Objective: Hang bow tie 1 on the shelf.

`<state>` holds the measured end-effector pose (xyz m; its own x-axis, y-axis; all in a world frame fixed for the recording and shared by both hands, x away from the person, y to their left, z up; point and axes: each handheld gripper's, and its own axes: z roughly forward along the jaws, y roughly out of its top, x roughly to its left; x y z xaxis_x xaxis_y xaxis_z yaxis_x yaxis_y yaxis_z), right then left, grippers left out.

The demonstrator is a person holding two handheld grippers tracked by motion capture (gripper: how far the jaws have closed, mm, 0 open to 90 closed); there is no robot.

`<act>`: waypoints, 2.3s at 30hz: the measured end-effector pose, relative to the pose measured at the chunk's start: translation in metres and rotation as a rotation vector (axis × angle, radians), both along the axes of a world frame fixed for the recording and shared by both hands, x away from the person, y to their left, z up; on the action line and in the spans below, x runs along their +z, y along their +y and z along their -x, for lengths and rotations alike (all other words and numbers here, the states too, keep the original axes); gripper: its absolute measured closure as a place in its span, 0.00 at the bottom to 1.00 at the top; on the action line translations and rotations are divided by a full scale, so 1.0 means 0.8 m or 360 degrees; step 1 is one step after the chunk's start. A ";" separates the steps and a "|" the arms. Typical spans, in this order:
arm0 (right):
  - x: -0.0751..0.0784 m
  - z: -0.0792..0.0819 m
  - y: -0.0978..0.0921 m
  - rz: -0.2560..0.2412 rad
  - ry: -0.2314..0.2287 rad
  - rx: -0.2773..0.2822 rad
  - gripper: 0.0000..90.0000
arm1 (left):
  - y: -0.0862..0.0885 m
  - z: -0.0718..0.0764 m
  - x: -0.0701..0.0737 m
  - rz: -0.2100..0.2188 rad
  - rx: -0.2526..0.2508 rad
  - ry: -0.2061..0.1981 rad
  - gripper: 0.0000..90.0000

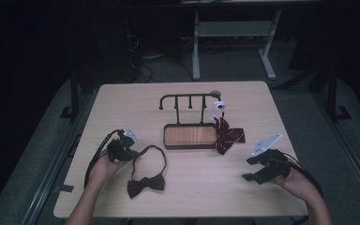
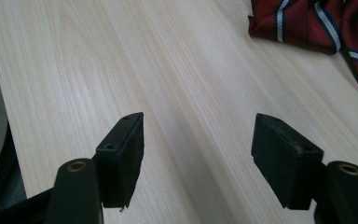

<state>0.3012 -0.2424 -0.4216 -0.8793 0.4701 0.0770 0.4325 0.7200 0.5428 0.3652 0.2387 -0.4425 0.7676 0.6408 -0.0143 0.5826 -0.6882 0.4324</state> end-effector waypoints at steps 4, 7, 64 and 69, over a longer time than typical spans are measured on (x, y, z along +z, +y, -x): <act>0.001 0.000 0.000 -0.0006 -0.0003 0.0000 0.37 | -0.001 0.001 0.000 -0.0001 0.0002 -0.0006 0.99; 0.002 0.000 0.000 -0.0006 -0.0003 -0.0004 0.37 | -0.001 0.001 0.000 0.0006 0.0000 -0.0004 0.99; 0.006 -0.007 -0.015 -0.0047 0.0005 -0.0072 0.37 | -0.010 0.025 0.098 0.0013 -0.0257 -0.0050 0.99; 0.007 -0.007 -0.015 -0.0052 -0.0007 -0.0068 0.37 | -0.011 0.026 0.107 0.0010 -0.0269 -0.0058 0.99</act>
